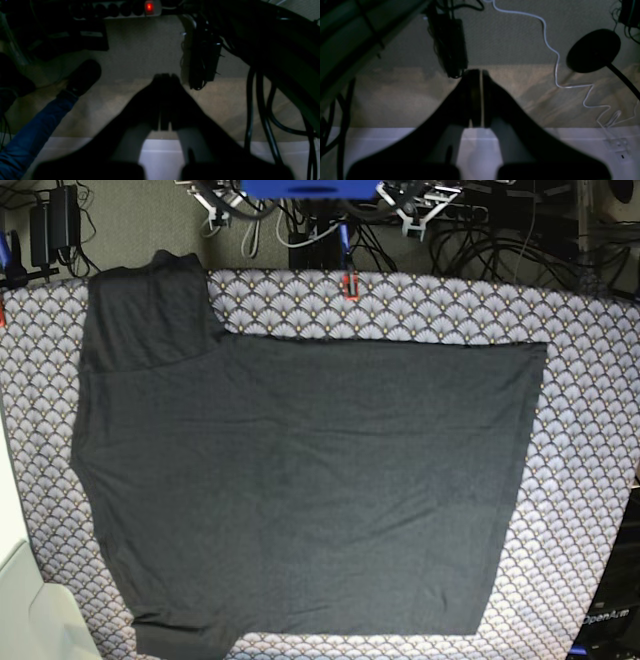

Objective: Fold the T-shirt properly
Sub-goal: 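Lower both grippers toward the shirt's shoulder corners at the collar edge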

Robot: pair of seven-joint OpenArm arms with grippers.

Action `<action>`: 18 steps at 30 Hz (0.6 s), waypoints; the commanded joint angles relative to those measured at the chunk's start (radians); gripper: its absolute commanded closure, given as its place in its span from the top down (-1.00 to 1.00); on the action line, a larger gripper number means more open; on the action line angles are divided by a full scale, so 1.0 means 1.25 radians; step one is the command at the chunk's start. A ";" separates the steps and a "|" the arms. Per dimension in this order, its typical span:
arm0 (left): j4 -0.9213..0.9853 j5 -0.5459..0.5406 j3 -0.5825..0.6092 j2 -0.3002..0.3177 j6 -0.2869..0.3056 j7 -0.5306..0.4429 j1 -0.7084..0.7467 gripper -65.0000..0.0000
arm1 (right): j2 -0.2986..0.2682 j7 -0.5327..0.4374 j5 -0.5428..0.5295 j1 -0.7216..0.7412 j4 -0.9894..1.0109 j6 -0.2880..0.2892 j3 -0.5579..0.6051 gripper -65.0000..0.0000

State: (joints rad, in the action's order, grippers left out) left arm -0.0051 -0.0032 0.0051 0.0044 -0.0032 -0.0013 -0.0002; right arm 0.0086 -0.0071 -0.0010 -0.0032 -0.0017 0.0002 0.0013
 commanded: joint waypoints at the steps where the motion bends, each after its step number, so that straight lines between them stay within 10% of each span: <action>1: 0.001 0.004 -0.001 0.002 0.001 -0.004 0.003 -0.99 | 0.000 0.001 -0.002 -0.002 0.000 0.007 0.002 -1.00; 18: -0.160 0.002 -0.004 0.000 0.001 -0.006 0.127 -0.99 | -0.005 0.001 -0.002 -0.002 -0.003 0.007 0.000 -1.00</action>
State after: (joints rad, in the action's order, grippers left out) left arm -0.1993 -0.0036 0.0013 0.0044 -0.0029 -0.0044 0.1532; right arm 0.0067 -0.0036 -0.0013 -0.0059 -0.0032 0.0006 0.0021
